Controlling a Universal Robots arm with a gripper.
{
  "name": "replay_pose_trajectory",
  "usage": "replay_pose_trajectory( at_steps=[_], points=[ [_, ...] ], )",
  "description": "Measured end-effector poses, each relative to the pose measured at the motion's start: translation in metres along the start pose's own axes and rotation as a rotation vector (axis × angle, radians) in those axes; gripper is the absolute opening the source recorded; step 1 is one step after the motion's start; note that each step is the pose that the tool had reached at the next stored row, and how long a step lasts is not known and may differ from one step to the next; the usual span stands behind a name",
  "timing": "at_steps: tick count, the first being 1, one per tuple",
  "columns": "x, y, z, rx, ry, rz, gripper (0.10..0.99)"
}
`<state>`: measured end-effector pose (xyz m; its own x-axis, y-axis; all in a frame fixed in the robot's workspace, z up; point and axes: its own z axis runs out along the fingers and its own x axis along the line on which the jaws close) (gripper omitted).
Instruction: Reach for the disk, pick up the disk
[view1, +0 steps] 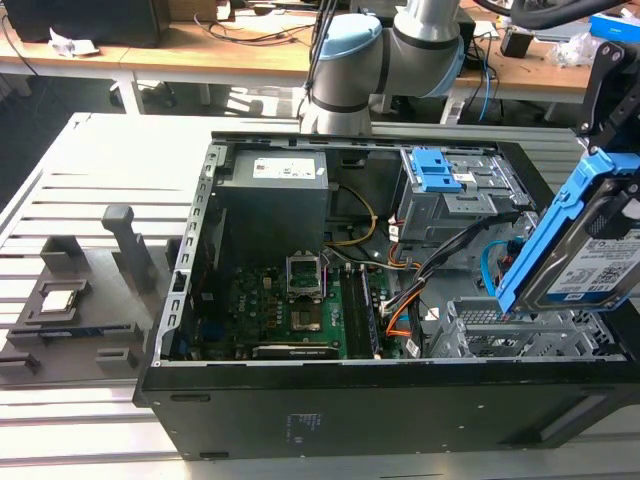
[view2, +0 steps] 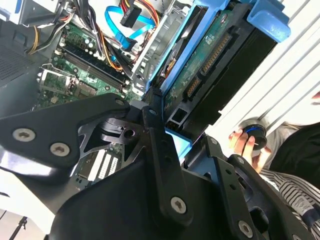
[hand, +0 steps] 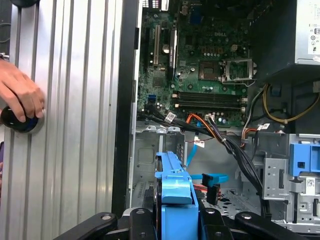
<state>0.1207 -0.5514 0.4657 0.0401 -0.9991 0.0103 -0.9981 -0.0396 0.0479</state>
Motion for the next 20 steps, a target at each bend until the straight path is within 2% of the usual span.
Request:
replay_pose_trajectory(
  at_steps=[4,8,15,20],
  points=[
    [0.0000,-0.0008,0.0017,0.000,-0.0001,0.000,0.369],
    [-0.0001,-0.0017,0.0087,0.000,0.0004,0.000,0.369],
    [-0.0007,0.0151,0.0118,0.000,-0.0001,0.000,0.369],
    [-0.0045,0.0170,0.0198,0.000,0.0003,0.000,0.369]
  ],
)
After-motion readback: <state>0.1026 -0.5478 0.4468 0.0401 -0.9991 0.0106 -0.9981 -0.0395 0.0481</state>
